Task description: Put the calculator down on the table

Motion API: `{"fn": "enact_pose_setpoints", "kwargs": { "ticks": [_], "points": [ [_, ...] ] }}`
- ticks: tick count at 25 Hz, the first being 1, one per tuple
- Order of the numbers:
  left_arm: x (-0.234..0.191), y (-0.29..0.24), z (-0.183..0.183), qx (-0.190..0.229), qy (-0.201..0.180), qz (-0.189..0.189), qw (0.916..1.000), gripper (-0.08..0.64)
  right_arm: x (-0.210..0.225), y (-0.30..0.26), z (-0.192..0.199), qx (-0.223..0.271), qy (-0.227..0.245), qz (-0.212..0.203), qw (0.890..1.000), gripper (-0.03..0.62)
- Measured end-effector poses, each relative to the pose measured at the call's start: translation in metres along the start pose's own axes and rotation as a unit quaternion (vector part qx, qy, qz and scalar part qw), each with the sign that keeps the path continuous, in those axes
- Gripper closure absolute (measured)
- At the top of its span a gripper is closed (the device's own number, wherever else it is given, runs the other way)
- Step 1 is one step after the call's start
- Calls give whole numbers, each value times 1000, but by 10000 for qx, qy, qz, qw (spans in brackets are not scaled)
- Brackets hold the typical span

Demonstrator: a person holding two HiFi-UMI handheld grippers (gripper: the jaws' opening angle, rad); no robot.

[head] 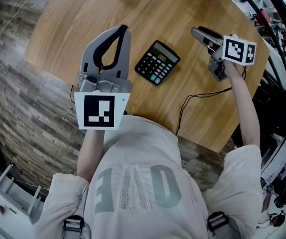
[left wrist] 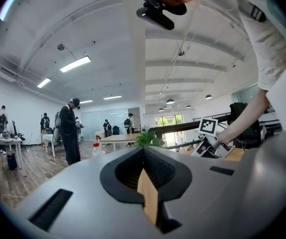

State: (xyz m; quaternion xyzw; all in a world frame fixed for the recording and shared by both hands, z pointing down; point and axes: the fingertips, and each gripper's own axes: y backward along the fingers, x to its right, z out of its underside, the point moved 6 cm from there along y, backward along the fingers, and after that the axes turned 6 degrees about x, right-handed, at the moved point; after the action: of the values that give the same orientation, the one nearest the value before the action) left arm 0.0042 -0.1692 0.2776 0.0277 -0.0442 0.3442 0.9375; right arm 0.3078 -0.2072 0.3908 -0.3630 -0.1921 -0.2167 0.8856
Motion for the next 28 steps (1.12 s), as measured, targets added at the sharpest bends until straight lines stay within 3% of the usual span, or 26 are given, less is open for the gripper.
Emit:
{"fn": "enact_pose_setpoints", "kwargs": {
  "ticks": [3,5,9,11,14,17,22,28],
  "points": [
    [1,0,-15,207,-20,55,9998,552,-16,44,-22,1177,63,549,9915,424],
    [3,-2,-27,369,-14,122,9992,552,-30,76,-30,1874,328,1104,9755,511],
    [8,-11,-43,655,49,296,9974,552,-65,123,-25,2898,725,1847,9363,540],
    [13,-18,-50,810,44,444,9957,552,-84,144,-15,3464,832,2127,9099,543],
    [29,-30,-60,1083,-49,651,9920,552,-107,172,10,4210,717,2646,8646,543],
    [44,-33,-59,1058,-89,760,9914,552,-121,185,41,4457,528,3113,8376,543],
    [47,-29,-57,1038,-27,906,9905,552,-151,186,81,4309,503,3802,8168,568],
    [43,-29,-57,1194,-85,984,9879,552,-163,171,96,4153,740,3888,8191,572]
  ]
}}
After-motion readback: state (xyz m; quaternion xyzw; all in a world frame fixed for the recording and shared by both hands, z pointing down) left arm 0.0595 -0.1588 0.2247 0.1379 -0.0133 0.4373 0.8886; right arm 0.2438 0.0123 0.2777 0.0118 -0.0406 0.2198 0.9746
